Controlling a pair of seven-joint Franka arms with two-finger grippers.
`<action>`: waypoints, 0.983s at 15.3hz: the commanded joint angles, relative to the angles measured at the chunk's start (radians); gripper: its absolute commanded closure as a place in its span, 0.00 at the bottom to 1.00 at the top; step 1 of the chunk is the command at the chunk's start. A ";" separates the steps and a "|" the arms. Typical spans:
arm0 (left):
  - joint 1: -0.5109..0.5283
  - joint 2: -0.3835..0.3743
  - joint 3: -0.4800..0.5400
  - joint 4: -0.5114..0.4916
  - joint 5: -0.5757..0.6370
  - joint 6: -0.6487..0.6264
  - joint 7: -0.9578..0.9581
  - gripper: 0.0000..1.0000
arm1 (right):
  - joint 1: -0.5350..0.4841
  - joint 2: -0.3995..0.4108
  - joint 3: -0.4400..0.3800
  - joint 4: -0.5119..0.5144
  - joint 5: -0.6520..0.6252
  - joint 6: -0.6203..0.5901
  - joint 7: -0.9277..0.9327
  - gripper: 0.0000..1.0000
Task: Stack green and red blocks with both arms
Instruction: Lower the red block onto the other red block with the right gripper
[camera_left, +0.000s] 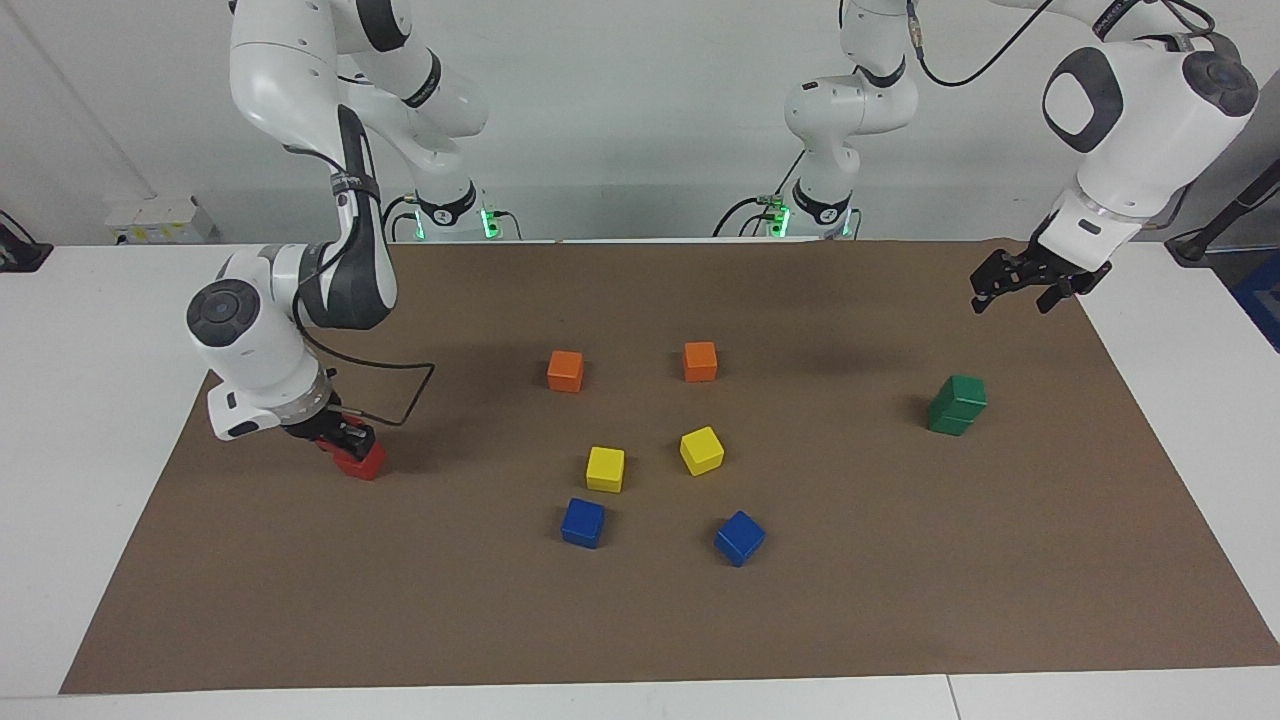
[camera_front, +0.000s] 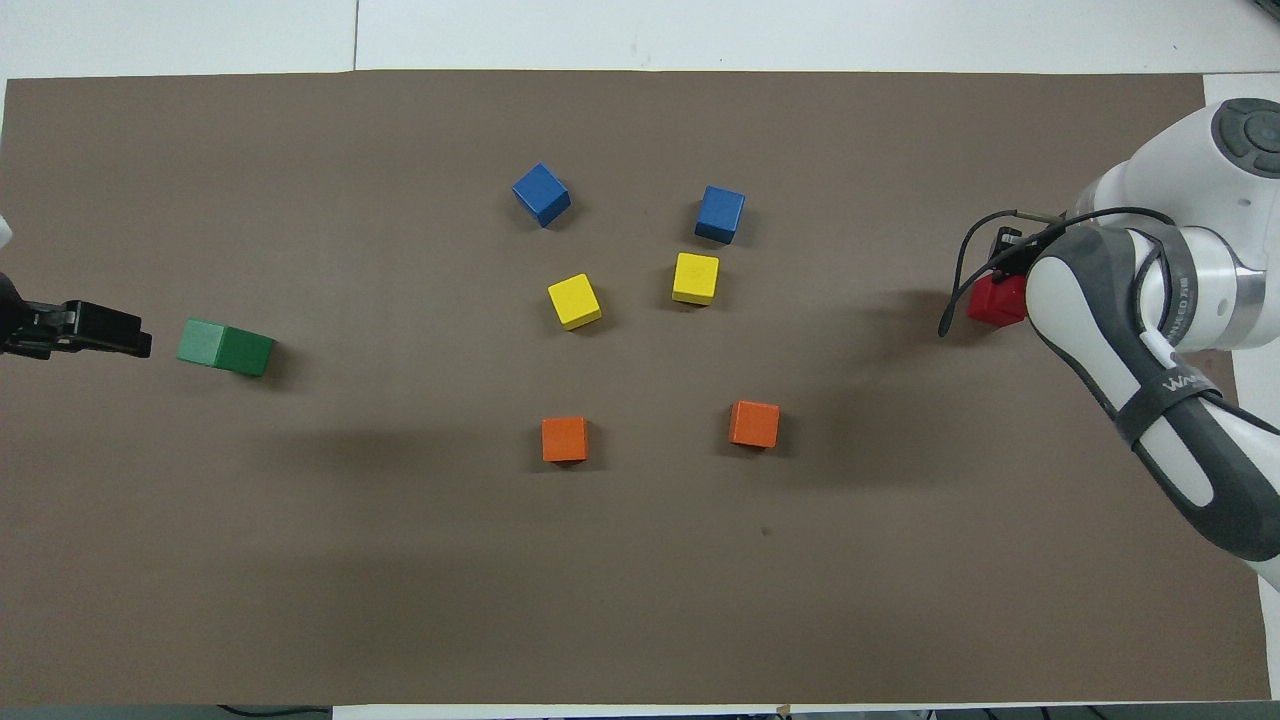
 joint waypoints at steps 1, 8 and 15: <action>-0.043 0.003 0.048 0.003 -0.009 -0.023 -0.017 0.00 | -0.013 -0.031 0.007 -0.064 0.012 0.081 0.033 1.00; -0.043 0.012 0.040 0.087 -0.009 -0.088 -0.060 0.00 | -0.015 -0.032 0.007 -0.085 0.012 0.094 0.085 1.00; -0.043 0.027 -0.012 0.145 -0.006 -0.148 -0.111 0.00 | -0.016 -0.034 0.007 -0.085 0.014 0.092 0.096 0.00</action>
